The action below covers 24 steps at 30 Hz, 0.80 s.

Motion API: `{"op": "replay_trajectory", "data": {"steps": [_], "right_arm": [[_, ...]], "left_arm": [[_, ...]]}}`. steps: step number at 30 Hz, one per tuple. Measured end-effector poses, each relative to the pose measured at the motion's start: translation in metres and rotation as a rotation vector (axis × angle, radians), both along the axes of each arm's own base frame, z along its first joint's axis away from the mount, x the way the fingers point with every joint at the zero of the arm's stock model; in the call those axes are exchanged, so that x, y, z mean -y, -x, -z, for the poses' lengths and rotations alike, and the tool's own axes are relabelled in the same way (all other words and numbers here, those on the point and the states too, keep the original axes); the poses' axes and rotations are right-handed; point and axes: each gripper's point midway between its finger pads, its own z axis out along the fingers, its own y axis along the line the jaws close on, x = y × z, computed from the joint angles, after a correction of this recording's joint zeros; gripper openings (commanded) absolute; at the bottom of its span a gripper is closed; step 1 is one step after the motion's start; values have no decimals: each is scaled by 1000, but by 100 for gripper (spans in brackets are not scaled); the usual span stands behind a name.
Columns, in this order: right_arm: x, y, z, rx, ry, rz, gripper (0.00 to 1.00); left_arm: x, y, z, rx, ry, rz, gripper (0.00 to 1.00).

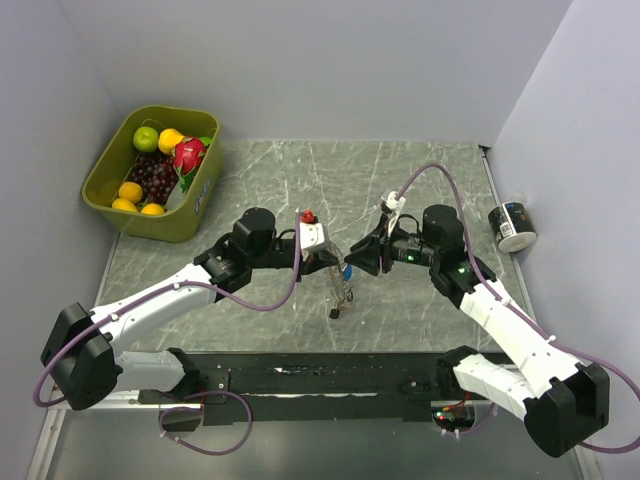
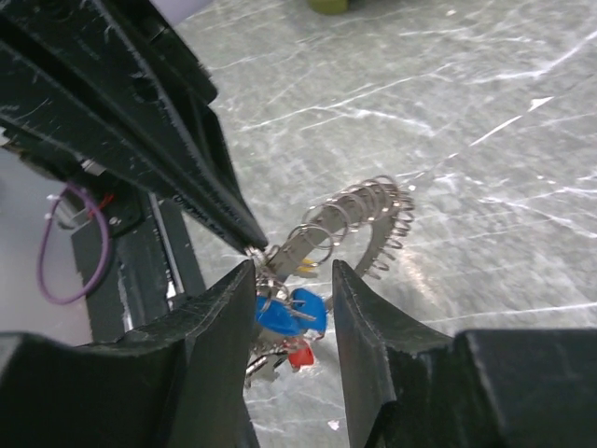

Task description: Put the keys on the keyring

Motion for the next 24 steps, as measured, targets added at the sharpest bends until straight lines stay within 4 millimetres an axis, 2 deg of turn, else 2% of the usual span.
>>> {"op": "replay_trajectory", "data": {"steps": [2, 5, 6, 8, 24], "right_arm": [[-1, 3, 1, -7, -5, -17, 43], [-3, 7, 2, -16, -11, -36, 27], [-3, 8, 1, -18, -14, -43, 13], [-4, 10, 1, -19, -16, -53, 0], [-8, 12, 5, -41, -32, -87, 0]], "left_arm": [[0, 0, 0, -1, 0, -1, 1], [0, 0, 0, -1, 0, -1, 1], [0, 0, 0, 0, 2, -1, 1], [1, -1, -2, 3, 8, -4, 1], [-10, 1, -4, 74, 97, -70, 1]]}}
